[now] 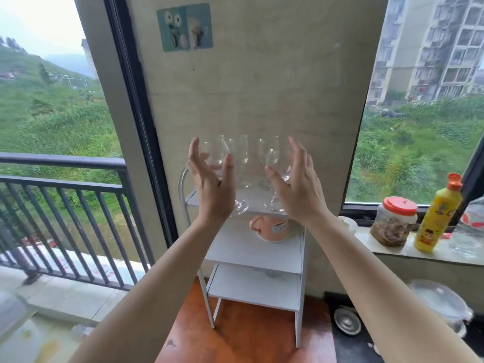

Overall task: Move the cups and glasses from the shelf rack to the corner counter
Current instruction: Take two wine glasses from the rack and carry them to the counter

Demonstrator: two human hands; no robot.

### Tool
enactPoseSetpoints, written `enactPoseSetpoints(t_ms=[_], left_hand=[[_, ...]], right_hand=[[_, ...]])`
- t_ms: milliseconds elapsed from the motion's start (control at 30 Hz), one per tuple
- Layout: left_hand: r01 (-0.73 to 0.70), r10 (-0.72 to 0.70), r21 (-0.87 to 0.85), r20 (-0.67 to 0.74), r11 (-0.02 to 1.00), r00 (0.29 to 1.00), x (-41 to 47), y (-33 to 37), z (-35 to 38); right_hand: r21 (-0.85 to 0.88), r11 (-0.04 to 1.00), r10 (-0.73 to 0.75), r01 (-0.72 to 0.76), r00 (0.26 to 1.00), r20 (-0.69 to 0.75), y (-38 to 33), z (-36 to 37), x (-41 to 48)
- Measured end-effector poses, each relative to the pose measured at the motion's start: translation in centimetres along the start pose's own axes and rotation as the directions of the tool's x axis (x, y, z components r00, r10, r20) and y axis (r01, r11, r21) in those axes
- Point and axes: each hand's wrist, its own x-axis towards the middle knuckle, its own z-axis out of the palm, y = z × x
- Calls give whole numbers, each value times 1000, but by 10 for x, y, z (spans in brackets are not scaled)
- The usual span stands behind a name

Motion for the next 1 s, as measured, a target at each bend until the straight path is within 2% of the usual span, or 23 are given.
enactPoseSetpoints(t_ms=[67, 133, 300, 400, 500, 567, 633, 700, 800, 1000], left_hand=[[62, -66, -81, -49, 995, 997, -2, 9, -11], [62, -72, -133, -79, 989, 994, -5, 18, -20], [-64, 50, -239, -67, 969, 996, -40, 28, -28], [-48, 45, -289, -16, 956, 999, -80, 26, -23], [107, -68, -363, 119, 926, 991, -135, 19, -12], [224, -136, -378, 245, 898, 960, -176, 15, -2], [327, -180, -381, 373, 865, 910, -215, 17, 12], [453, -218, -408, 504, 793, 836, -250, 26, 28], [559, -197, -416, 648, 718, 736, -291, 58, 52], [546, 22, -458, 779, 701, 626, -366, 154, 89]], right_hand=[[71, 997, -40, 44, 998, -55, -8, -4, -5], [128, 987, -82, 99, 988, -130, -17, -10, -12], [176, 972, -97, 155, 948, -302, -26, -27, -52], [218, 970, -29, 108, 942, -334, -14, -37, -97], [211, 977, 98, -22, 930, -354, 11, -49, -160], [220, 955, 266, -197, 897, -354, 29, -61, -208], [248, 898, 432, -362, 830, -353, 39, -78, -251], [239, 863, 505, -445, 773, -383, 43, -100, -286], [207, 842, 531, -498, 700, -478, 41, -144, -326], [204, 841, 491, -501, 550, -676, 20, -252, -396]])
